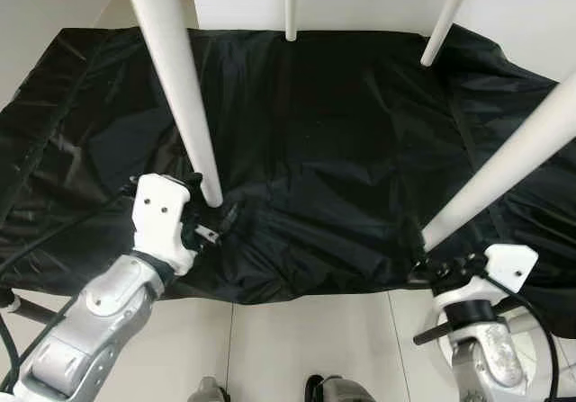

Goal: Building children table

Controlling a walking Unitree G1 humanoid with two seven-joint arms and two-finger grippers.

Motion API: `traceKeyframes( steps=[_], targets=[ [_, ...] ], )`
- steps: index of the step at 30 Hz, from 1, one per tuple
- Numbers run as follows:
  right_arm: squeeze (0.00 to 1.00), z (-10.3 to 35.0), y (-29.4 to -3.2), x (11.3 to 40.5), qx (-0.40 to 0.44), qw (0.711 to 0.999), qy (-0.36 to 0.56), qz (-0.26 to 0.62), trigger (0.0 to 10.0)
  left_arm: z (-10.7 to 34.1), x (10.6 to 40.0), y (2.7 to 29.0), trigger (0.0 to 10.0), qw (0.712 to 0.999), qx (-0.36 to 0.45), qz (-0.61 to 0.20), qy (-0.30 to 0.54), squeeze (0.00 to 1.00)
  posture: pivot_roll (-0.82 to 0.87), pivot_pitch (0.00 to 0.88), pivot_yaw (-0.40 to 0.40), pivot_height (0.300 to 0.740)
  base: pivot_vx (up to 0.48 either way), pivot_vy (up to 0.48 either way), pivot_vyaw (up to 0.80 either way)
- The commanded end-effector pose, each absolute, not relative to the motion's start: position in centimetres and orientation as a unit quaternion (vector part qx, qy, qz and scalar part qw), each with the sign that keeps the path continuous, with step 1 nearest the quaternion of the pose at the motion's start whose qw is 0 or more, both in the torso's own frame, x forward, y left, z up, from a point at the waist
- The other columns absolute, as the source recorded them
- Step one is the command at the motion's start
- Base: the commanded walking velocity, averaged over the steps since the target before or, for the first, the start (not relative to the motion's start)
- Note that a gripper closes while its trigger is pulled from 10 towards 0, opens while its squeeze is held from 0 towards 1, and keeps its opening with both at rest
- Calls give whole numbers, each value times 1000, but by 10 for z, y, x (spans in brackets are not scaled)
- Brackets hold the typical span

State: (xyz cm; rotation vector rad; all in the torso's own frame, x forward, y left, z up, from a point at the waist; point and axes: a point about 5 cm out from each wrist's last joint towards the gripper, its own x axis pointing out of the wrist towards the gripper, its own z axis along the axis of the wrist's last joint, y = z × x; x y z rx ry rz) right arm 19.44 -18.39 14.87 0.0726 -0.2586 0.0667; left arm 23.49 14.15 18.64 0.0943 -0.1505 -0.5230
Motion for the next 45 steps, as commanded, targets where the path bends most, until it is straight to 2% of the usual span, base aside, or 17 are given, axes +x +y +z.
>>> traceKeyframes(
  steps=[1,6,13,21,23,28,31,35,41,43,45],
  targets=[
    [0,141,-180,192,27,992,-113,50,10000,180,229,133,10000,927,68,-362,-64,0,-23,117,52,740,0,0,0],
    [0,137,-182,189,18,993,-108,53,10000,175,231,134,10000,925,69,-371,-51,0,-28,105,65,740,0,0,0],
    [0,125,-178,173,17,987,-67,144,10000,160,223,132,10000,914,56,-401,-23,0,-31,82,60,740,0,0,0],
    [0,125,-191,169,18,975,-51,216,10000,139,219,133,10000,907,59,-416,8,0,-26,51,39,740,0,0,0],
    [0,126,-194,179,11,961,-43,274,10000,132,221,132,10000,905,64,-421,14,0,-20,37,13,740,0,0,0],
    [0,128,-207,198,-12,945,-33,324,10000,121,215,124,10000,891,68,-449,25,0,-4,28,-21,740,0,0,0],
    [0,129,-211,204,-22,942,-31,333,10000,118,212,122,10000,885,73,-459,27,0,-4,28,-21,740,0,0,0],
    [0,133,-224,225,-44,931,-24,361,10000,106,204,116,10000,872,69,-482,46,0,3,17,-36,740,0,0,0],
    [0,142,-240,248,-71,930,-27,359,10000,96,198,118,10000,863,60,-497,69,0,3,12,-37,740,0,0,0],
    [0,143,-238,249,-73,925,-27,371,10000,94,198,122,10000,862,66,-498,71,0,6,10,-41,740,0,0,0],
    [0,141,-227,244,-73,910,-25,407,10000,93,196,129,10000,857,80,-503,73,0,8,12,-41,740,0,0,0]
  ],
)
